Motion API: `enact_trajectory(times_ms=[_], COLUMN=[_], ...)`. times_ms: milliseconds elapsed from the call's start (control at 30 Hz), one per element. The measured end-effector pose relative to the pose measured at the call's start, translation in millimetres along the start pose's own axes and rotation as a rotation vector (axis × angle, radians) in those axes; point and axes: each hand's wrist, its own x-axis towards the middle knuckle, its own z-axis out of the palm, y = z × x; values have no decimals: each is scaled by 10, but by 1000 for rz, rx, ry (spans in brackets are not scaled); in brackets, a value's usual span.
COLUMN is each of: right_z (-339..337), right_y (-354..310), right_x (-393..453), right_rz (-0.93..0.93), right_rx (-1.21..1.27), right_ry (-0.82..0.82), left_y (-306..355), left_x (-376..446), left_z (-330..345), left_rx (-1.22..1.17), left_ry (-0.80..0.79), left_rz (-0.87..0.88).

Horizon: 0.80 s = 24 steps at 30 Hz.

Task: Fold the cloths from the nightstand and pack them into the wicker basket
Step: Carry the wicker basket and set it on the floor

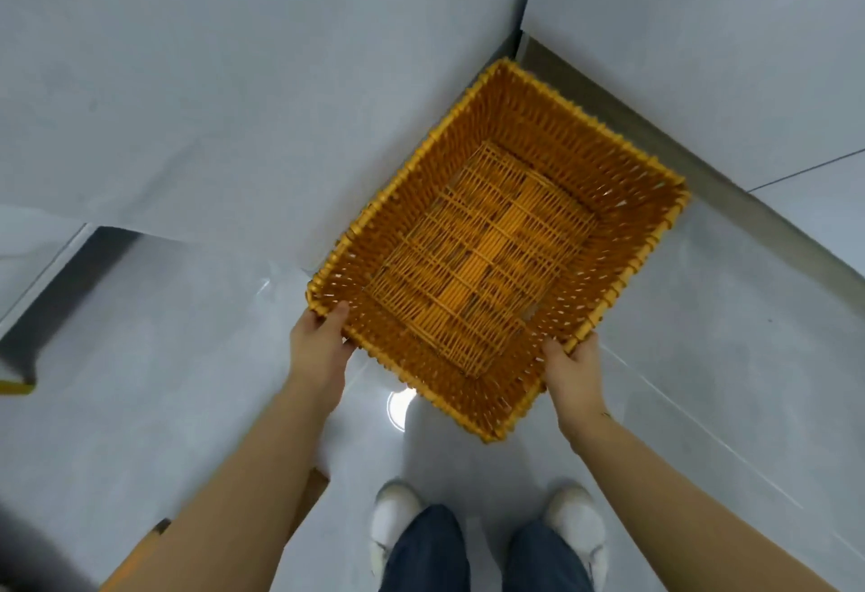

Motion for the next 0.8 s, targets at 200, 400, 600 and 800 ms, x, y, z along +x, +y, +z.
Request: enact_trajectory(times_ms=[200,400,600,800], right_z=[177,65,-315,-774], right_y=[-171,-294,-919,-1995], right_x=[136,-105,-1332,-2872], right_rz=[29,126,-63,-603], right_rx=[41,-33,-232,-643], right_ry=[-99,-310,-389,-612], left_y=[105,254,655,1574], left_x=[209,-49,-1245,-3061], left_z=[51,-127,-558,-950], left_rx=[-65,54,93,30], left_ry=[65,-7,-3,28], left_rz=[15,-74,-30,66])
